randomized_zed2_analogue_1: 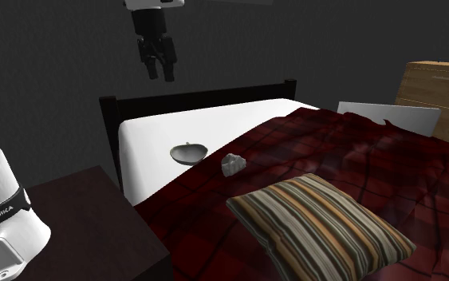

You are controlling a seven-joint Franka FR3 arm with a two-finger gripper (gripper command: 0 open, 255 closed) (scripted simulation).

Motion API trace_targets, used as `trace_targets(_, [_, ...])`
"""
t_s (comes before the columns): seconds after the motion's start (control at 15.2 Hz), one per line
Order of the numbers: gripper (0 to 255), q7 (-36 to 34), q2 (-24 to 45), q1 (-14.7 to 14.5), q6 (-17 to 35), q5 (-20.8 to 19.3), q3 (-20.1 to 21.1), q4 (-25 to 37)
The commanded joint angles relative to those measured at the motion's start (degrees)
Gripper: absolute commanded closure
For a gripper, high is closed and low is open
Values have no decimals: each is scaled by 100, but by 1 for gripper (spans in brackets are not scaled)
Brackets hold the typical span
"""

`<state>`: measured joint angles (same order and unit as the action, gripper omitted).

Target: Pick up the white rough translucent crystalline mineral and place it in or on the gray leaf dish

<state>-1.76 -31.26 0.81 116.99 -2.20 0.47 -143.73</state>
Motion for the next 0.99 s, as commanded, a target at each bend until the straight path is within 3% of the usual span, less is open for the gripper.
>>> trace_targets(0.0, [0,-17,356,22,462,-9,-19,-38])
trace_targets(0.46, [0,-87,1781,87,1975,-29,-73,47])
trace_targets(0.92, [0,-130,3383,135,3214,-8,-125,582])
